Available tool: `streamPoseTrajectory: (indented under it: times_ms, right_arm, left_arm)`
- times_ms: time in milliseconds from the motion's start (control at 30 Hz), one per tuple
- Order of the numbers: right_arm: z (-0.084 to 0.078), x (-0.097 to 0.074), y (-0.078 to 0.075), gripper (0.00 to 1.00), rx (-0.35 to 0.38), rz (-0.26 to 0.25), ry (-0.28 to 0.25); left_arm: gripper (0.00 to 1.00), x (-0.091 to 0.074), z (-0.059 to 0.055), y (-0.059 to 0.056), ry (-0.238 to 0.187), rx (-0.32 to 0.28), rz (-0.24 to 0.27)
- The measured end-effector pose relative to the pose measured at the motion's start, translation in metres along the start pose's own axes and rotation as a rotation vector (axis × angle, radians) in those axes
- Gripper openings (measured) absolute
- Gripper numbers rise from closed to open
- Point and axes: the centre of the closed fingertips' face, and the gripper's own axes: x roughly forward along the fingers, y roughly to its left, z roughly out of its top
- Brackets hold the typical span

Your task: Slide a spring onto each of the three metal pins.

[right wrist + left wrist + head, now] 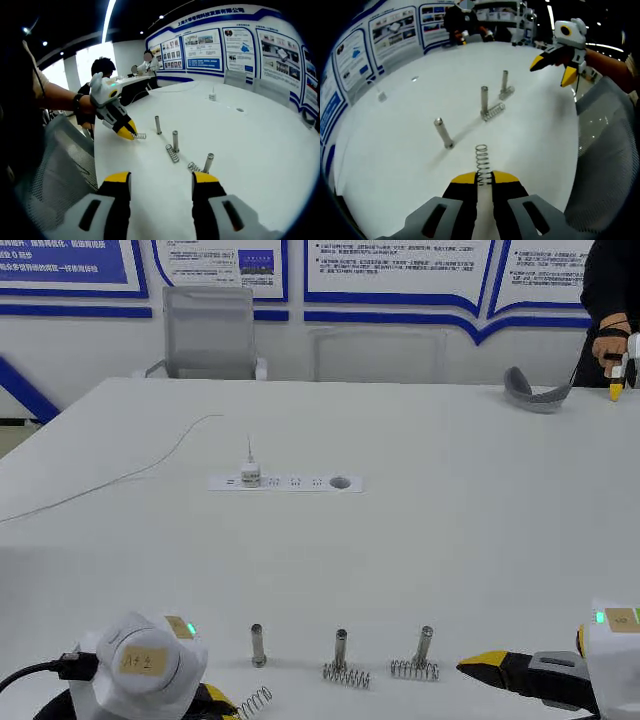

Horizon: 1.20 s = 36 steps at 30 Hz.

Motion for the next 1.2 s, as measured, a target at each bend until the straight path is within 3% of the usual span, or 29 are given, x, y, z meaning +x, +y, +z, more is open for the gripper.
streamPoseTrajectory:
  times_ms: [500,1200]
  right_arm:
    - [0.014,0.025,0.026,0.42,-0.065,0.115,0.037]
    - [0.029,0.056,0.052,0.36,-0.123,0.232,0.044]
  left_arm:
    - [0.1,-0.003,0.011,-0.014,-0.04,0.045,-0.039]
    - [0.1,-0.008,0.038,-0.043,-0.123,0.192,-0.13]
